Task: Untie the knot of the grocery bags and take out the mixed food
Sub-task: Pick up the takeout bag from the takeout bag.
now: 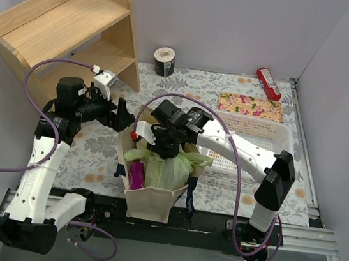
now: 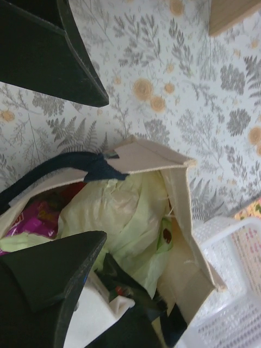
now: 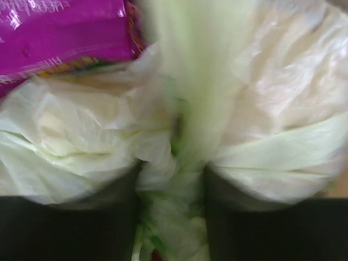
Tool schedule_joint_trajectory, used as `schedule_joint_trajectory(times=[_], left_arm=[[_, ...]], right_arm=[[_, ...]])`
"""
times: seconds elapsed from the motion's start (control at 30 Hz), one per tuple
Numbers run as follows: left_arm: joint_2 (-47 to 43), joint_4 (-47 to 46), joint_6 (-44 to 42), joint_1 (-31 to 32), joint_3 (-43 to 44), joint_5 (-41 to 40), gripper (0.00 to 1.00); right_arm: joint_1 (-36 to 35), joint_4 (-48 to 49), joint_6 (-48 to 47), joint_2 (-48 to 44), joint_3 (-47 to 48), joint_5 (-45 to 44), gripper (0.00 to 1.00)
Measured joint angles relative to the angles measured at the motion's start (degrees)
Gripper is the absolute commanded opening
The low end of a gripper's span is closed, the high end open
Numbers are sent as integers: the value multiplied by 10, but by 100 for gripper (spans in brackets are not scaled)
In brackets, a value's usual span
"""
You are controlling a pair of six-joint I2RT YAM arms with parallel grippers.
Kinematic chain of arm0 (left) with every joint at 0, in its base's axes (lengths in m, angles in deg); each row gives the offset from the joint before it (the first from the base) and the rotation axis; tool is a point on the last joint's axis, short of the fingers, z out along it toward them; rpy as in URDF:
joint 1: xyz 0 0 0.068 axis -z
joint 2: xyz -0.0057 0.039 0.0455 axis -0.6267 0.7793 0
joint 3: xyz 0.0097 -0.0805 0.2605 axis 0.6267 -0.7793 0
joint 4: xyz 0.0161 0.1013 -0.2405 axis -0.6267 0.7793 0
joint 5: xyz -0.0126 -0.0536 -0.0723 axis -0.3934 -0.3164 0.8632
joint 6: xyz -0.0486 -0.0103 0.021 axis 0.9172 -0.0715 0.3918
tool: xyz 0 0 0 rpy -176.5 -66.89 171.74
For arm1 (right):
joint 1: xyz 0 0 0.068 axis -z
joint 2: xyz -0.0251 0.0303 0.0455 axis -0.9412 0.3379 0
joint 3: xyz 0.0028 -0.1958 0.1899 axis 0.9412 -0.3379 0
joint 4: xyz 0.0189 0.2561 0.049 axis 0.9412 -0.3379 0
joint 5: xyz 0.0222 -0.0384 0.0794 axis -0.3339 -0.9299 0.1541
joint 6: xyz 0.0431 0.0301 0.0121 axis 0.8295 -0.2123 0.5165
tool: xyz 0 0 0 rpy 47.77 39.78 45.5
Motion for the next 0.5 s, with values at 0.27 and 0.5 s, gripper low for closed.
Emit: schedule_joint_trajectory(times=[0.27,0.5], left_arm=[[8,10,46,-2,-31,93,98],[20,18,41,1,-31,145,98]], right_arm=[[25,-20,-28,0,35,-13,1],[89,45,-47,-103,69,16,1]])
